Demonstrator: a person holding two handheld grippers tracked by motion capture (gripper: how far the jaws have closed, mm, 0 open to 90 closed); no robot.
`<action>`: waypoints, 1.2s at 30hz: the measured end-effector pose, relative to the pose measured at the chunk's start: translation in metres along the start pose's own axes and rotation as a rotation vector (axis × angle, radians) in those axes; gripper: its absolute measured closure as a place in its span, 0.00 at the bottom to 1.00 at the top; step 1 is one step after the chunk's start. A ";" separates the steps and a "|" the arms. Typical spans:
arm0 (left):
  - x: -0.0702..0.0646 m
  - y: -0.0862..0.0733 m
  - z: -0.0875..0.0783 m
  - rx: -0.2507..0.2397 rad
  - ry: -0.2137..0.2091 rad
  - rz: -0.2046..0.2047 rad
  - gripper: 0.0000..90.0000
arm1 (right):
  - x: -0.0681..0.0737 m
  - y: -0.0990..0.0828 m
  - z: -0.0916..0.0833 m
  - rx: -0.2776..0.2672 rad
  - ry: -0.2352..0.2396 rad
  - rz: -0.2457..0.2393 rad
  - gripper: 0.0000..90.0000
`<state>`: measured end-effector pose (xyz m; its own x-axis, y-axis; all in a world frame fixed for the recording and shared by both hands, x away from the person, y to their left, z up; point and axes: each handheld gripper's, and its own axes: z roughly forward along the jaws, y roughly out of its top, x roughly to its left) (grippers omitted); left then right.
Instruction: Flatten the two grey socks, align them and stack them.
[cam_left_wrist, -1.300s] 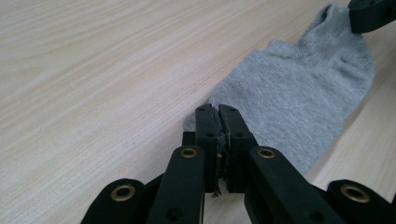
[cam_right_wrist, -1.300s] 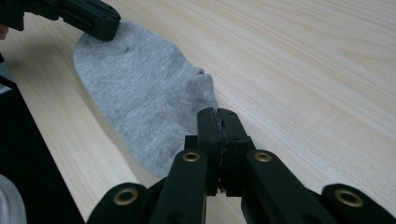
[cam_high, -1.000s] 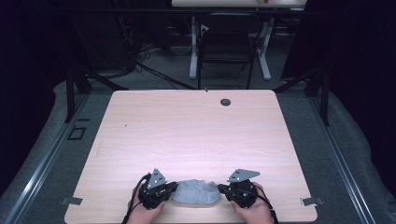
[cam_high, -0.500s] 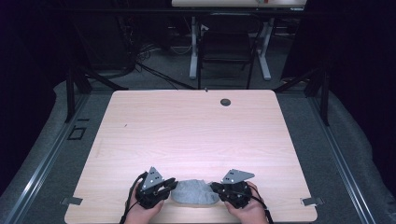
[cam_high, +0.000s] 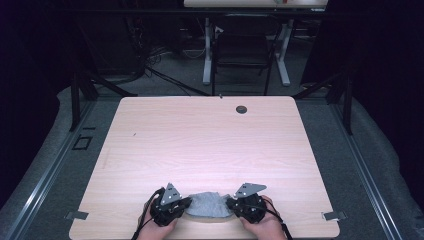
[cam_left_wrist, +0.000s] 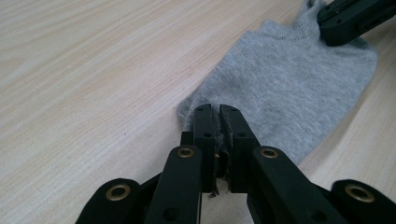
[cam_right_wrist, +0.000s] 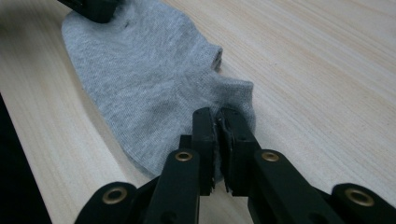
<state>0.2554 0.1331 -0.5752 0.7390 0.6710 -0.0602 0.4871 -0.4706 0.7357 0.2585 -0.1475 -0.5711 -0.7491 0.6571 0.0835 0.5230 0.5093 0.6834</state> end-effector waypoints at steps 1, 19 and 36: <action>0.000 -0.001 0.001 0.002 0.001 -0.008 0.95 | 0.000 0.000 0.000 0.003 -0.001 -0.001 0.94; 0.011 0.004 0.009 -0.019 0.021 -0.033 0.96 | -0.010 0.007 0.009 -0.014 -0.010 0.011 0.95; 0.035 0.015 0.018 -0.026 0.033 -0.081 0.94 | -0.030 0.027 0.027 -0.027 -0.036 0.023 0.95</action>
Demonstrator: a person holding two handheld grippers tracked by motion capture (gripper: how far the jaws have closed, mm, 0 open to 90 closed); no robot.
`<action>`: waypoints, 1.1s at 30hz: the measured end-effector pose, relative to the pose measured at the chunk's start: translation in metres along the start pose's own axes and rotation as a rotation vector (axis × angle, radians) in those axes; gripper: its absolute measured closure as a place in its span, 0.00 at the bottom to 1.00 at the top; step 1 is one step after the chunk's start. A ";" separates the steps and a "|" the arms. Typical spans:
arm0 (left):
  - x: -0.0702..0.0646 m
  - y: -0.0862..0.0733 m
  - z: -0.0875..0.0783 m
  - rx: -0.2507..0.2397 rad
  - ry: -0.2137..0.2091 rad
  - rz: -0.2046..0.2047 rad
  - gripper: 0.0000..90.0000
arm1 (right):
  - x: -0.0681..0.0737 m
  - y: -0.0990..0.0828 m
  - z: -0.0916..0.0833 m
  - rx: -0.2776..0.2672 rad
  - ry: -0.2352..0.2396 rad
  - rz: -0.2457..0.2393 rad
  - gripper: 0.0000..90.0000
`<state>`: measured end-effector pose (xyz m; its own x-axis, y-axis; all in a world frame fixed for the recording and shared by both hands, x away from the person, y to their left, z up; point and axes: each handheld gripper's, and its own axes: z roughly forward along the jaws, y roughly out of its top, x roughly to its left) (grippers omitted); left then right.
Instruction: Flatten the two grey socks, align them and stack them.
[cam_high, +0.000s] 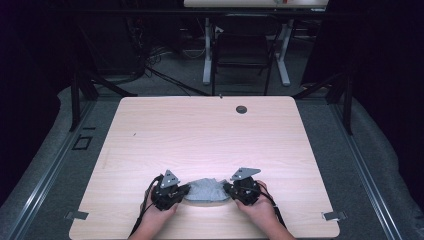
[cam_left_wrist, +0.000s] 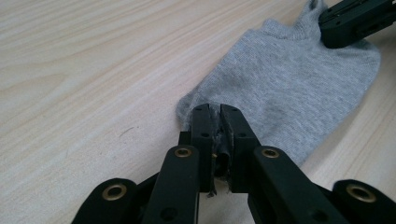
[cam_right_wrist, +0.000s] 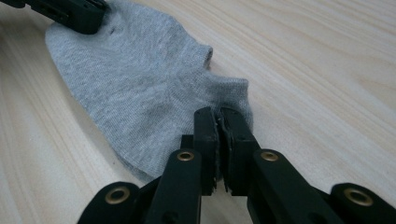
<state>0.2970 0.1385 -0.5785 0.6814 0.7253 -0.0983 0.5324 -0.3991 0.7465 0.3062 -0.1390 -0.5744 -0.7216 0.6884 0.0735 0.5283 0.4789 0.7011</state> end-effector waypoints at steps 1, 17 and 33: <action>0.000 0.000 0.000 -0.006 -0.002 -0.012 0.94 | 0.000 0.000 0.000 -0.003 -0.001 0.004 0.95; 0.001 0.010 -0.035 -0.091 0.008 -0.028 0.87 | 0.008 0.009 -0.032 -0.069 -0.036 -0.011 0.89; 0.003 -0.006 -0.061 -0.086 0.016 -0.019 0.60 | 0.014 -0.010 -0.066 -0.138 -0.105 -0.018 0.64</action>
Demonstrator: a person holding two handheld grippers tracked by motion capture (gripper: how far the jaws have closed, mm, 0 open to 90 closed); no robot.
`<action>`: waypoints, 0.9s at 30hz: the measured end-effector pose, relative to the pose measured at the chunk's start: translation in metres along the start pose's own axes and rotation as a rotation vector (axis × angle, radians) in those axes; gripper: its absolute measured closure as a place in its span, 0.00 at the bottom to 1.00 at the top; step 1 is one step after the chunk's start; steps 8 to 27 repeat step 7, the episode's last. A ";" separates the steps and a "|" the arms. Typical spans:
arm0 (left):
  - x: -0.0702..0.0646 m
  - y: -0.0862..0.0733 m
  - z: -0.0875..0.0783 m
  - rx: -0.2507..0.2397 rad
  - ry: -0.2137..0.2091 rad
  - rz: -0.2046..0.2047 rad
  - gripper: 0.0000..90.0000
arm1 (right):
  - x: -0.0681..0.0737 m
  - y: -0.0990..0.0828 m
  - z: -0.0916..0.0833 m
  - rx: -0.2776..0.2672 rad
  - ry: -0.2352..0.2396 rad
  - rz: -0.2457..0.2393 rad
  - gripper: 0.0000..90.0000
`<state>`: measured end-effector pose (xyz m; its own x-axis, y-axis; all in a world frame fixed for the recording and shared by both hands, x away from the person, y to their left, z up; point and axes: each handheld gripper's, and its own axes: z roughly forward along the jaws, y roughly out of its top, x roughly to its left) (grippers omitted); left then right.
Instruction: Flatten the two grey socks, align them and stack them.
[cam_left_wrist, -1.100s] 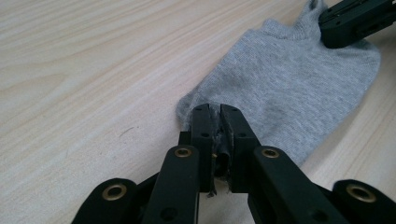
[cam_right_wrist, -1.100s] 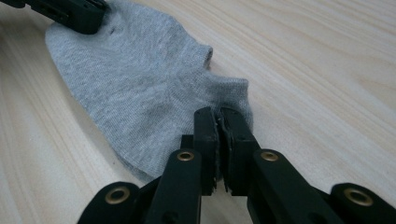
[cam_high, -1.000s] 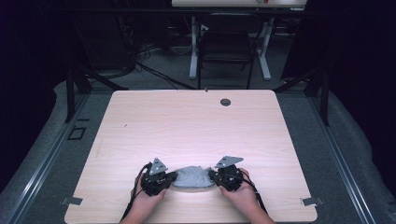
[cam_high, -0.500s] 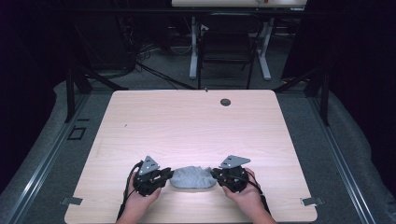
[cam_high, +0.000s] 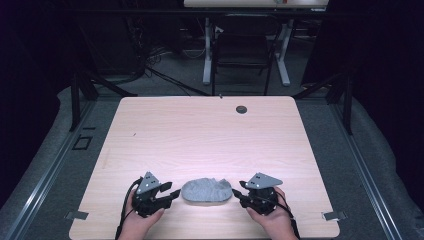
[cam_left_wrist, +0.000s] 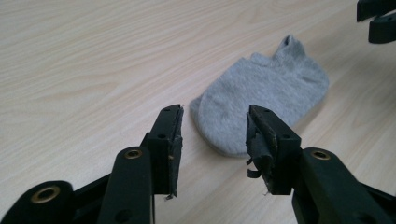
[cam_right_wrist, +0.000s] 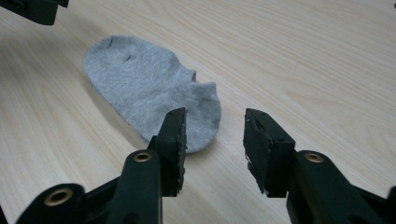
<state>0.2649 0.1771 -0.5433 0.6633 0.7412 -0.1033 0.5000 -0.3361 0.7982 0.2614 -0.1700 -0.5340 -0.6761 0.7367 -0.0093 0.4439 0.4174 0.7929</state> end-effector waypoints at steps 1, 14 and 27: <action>0.000 -0.002 -0.001 0.001 0.005 0.007 0.59 | 0.000 -0.001 -0.002 -0.003 -0.002 -0.003 0.62; 0.003 -0.013 0.002 0.010 0.023 0.002 0.55 | 0.001 -0.012 -0.002 -0.007 0.007 -0.023 0.57; 0.003 -0.013 0.002 0.010 0.023 0.002 0.55 | 0.001 -0.012 -0.002 -0.007 0.007 -0.023 0.57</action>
